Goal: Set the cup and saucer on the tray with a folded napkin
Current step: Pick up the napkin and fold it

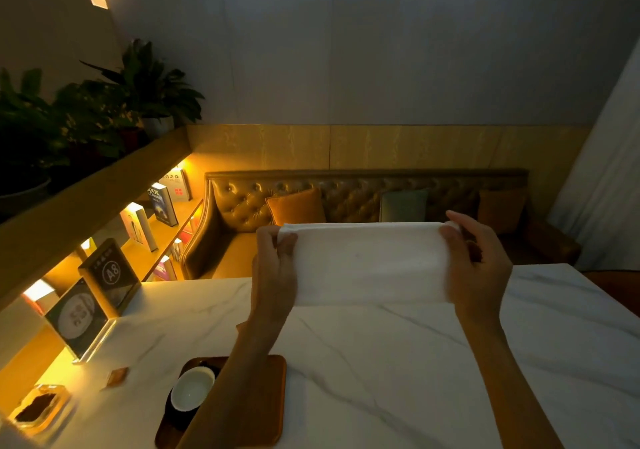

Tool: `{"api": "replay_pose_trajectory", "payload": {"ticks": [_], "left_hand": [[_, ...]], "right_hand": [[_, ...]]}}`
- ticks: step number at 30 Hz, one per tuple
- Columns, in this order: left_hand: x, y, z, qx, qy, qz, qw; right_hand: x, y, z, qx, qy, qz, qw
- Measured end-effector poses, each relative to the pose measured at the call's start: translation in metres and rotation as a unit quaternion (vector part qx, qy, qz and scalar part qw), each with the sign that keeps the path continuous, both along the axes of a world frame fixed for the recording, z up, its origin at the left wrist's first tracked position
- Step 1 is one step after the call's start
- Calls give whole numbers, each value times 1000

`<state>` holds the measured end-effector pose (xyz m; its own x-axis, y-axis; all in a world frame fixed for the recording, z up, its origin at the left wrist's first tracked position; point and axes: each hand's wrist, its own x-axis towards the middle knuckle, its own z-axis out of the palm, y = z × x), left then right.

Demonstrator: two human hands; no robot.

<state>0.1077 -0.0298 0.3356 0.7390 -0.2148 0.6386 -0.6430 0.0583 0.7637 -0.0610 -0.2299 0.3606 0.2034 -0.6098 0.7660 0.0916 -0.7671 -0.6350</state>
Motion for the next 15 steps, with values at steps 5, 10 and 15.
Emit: {"api": "replay_pose_trajectory", "payload": {"ticks": [5, 10, 15], "left_hand": [[0, 3, 3, 13, 72, -23, 997], [5, 14, -11, 68, 252, -87, 962], [-9, 8, -16, 89, 238, -67, 965]], "right_hand": [[2, 1, -2, 208, -7, 79, 975], [2, -5, -26, 300, 112, 124, 939], [16, 17, -40, 286, 146, 86, 943]]}}
